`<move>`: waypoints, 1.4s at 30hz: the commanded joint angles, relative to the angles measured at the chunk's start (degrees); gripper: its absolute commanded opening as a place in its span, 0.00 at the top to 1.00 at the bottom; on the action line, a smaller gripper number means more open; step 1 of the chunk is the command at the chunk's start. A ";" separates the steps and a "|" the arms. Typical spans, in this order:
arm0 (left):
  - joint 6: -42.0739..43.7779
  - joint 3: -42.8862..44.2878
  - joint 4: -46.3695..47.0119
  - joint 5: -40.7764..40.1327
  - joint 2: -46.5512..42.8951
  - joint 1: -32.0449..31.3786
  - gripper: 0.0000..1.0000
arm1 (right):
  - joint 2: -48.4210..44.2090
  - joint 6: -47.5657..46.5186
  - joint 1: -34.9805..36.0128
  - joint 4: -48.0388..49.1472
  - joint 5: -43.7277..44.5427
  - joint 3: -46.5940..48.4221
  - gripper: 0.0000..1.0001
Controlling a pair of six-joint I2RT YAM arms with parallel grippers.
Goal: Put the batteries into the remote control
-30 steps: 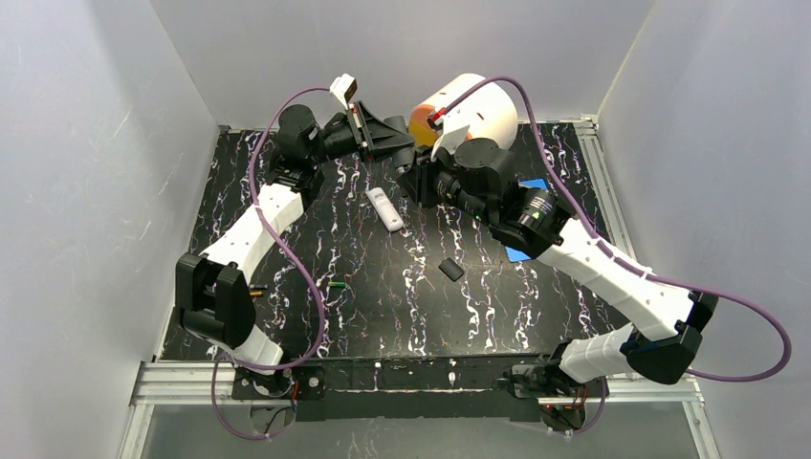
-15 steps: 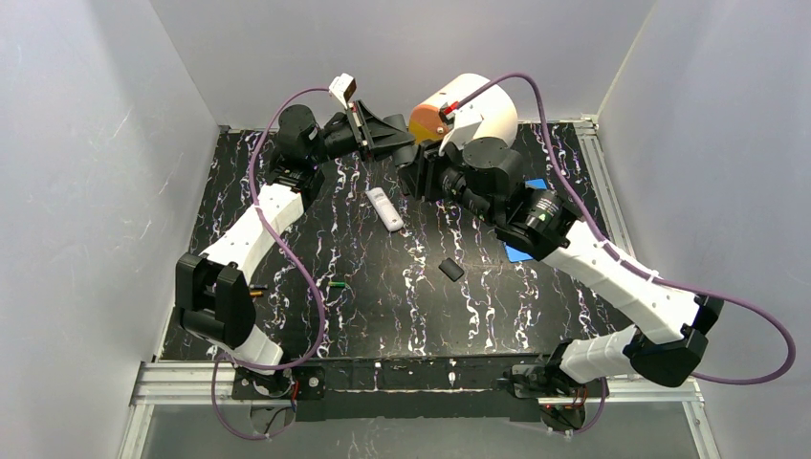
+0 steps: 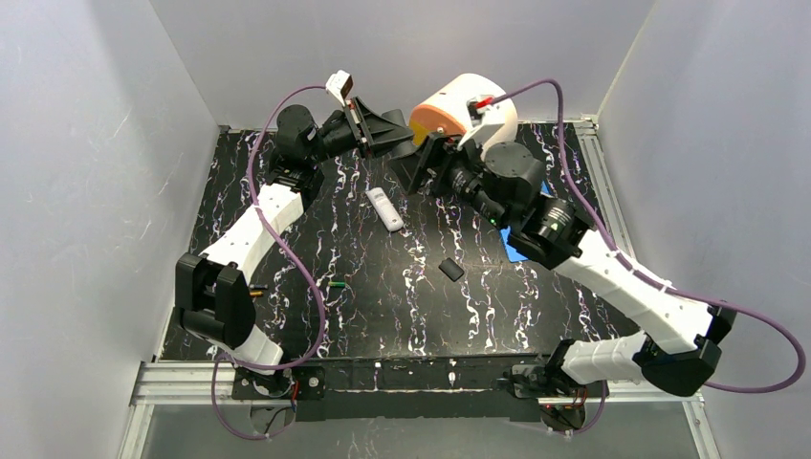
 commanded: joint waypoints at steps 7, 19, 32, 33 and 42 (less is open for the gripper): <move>-0.23 2.33 3.41 -2.51 -2.14 0.16 1.00 | -8.32 20.52 -0.43 9.10 12.22 -8.49 0.01; -2.13 2.52 4.90 -2.99 -2.38 0.15 1.00 | -5.36 39.71 -6.35 16.53 1.19 -15.38 0.01; -3.86 0.88 8.30 -4.38 -2.22 0.13 1.00 | -0.56 49.14 -7.64 23.67 -3.88 -15.61 0.13; -3.79 0.78 8.32 -4.46 -2.32 0.12 1.00 | -0.24 49.28 -7.67 23.85 -4.01 -15.41 0.16; -3.47 -0.60 8.39 -5.07 -2.65 0.13 1.00 | 0.46 50.94 -8.05 23.92 -5.71 -15.57 0.37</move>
